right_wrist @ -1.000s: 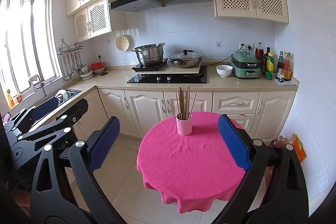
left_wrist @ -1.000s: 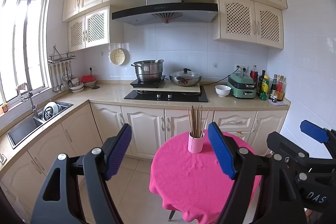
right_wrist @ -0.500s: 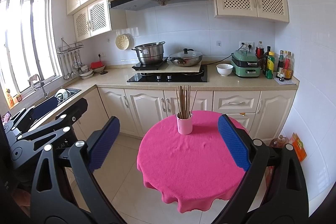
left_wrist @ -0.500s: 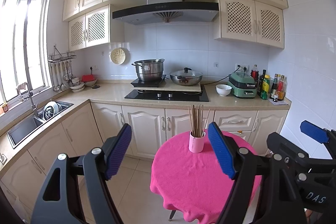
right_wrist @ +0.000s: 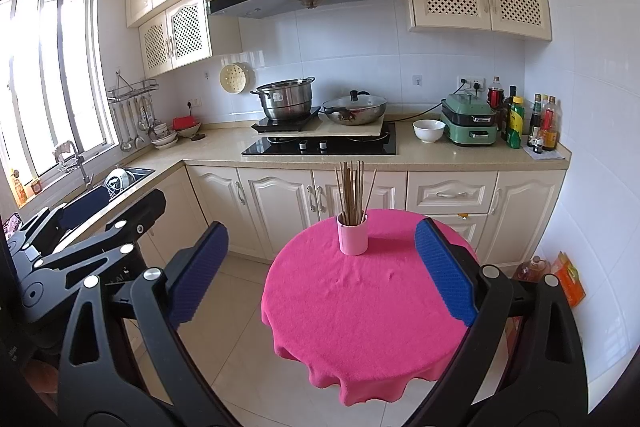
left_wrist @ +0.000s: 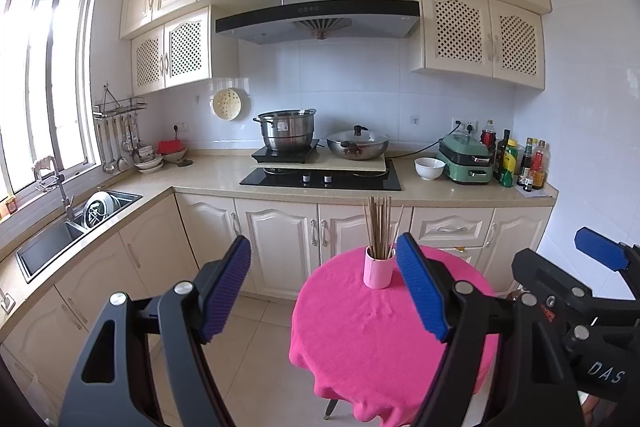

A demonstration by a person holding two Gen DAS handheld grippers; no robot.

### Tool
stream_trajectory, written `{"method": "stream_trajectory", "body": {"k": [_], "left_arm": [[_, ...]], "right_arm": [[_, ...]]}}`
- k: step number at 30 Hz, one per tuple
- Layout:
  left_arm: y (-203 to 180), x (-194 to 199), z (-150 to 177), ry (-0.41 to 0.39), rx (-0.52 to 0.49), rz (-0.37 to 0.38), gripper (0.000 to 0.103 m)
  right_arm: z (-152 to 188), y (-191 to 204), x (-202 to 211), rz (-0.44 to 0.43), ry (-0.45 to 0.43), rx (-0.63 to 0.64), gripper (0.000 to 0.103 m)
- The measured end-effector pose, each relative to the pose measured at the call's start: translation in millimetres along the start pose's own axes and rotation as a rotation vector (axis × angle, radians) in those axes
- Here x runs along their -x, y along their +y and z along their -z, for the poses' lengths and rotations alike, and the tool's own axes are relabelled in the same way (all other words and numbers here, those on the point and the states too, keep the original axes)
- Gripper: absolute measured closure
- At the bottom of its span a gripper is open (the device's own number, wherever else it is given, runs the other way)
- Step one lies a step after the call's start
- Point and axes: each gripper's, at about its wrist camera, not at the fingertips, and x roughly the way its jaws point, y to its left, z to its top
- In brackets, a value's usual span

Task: Organize utensils

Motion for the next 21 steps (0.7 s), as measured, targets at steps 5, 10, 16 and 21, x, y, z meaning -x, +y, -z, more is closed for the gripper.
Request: {"method": "stream_trajectory", "body": {"k": [5,10,16,21], "left_arm": [[1.0,-2.9,-1.2,0.002,-0.001,-0.003,0.029],[4.3,-5.5,-1.3,0.005,-0.001,-0.006,0.029],[11.8,-14.2,-2.0,0.012,-0.003,-0.013,0.029],[19.4,-24.9,-0.4,0.025,-0.002,-0.022,0.029]], "right_arm": [[-0.2,2.4,-3.6,-0.001,0.005,0.0,0.01],[-1.4,5.7,-9.1,-0.002,0.009,0.002,0.01],[-1.1,9.7,-18.8,0.0,0.019,0.001,0.01],[-0.2,15.5,-29.1,0.001,0.029,0.004,0.01]]}}
